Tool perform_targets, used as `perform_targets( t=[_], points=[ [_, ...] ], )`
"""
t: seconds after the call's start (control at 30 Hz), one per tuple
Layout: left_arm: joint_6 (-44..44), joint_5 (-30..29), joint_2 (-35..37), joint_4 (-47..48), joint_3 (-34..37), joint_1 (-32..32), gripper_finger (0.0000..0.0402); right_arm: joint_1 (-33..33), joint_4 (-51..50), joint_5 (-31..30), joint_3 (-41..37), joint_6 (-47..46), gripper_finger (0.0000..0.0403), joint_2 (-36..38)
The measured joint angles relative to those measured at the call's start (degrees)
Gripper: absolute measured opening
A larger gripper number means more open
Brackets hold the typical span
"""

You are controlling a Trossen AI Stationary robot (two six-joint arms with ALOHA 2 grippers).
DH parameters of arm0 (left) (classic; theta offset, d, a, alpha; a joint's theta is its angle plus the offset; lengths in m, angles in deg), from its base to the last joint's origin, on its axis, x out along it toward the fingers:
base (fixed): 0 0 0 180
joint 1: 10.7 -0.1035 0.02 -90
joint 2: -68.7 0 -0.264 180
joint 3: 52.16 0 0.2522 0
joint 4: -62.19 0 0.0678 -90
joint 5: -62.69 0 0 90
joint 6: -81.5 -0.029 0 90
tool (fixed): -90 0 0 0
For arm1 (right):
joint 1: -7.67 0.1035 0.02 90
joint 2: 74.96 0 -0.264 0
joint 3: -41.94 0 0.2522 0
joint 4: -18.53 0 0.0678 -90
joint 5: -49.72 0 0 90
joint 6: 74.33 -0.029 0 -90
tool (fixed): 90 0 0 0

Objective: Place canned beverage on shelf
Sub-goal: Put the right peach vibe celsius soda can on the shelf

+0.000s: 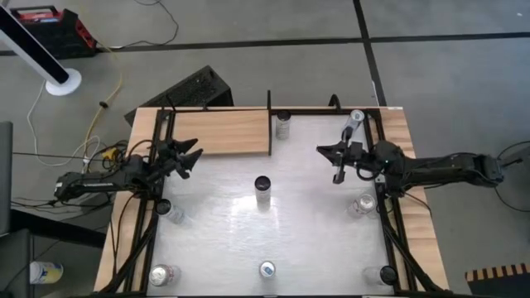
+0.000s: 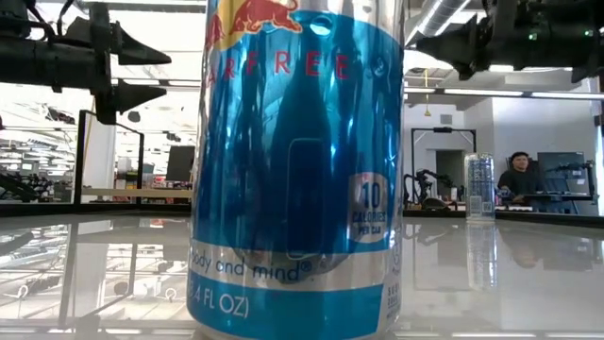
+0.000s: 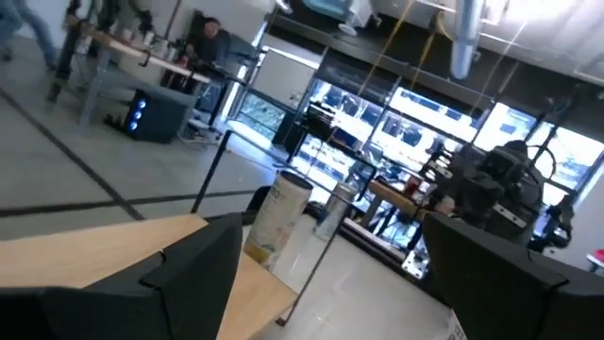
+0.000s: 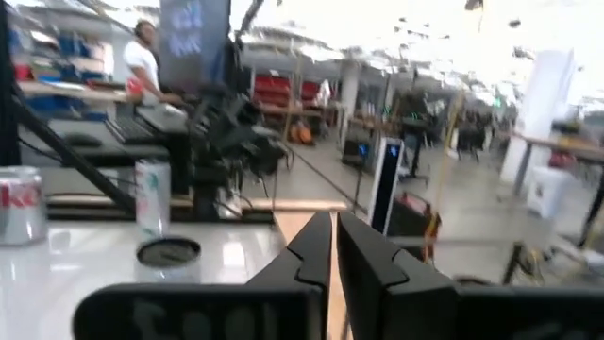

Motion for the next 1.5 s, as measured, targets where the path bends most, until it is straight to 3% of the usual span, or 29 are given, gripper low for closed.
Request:
perform_targets(
  t=[0.17, 0.33, 0.6, 0.83, 1.0, 1.2, 1.37, 1.5],
  points=[
    [-2.1, 12.4, -1.2, -3.7, -0.2, -1.8, 0.0318, 2.0, 12.9, 0.0, 0.3, 3.3, 0.0066, -7.5],
    [-5.1, 13.8, -7.1, -2.4, -3.8, -2.1, 0.0318, 2.6, 14.3, 0.1, 6.2, 4.2, 0.0085, -16.1],
    [-8.9, 16.7, -22.2, -2.5, -9.6, -2.1, 0.0318, 4.2, 2.2, 0.2, 19.3, 4.2, 0.0135, -29.3],
    [-12.8, 15.0, -30.5, -2.6, -12.1, -2.2, 0.0318, 8.3, -13.1, 0.3, 31.0, 5.6, 0.0227, -37.9],
    [-13.3, 14.2, -32.7, -3.0, -13.0, -2.7, 0.0318, 11.1, -22.7, 0.2, 38.8, 7.1, 0.0282, -43.0],
    [-13.3, 14.2, -32.6, -2.9, -13.0, -2.9, 0.0318, 12.3, -34.6, 0.2, 45.8, 6.7, 0.0316, -46.8],
    [-13.3, 14.2, -32.6, -2.9, -13.0, -2.9, 0.0318, 12.2, -37.9, 1.3, 48.3, 5.1, 0.0338, -49.4],
    [-13.3, 14.2, -32.6, -2.9, -13.0, -2.9, 0.0318, 11.5, -38.6, 6.7, 48.6, 2.3, 0.0355, -50.2]
  ],
)
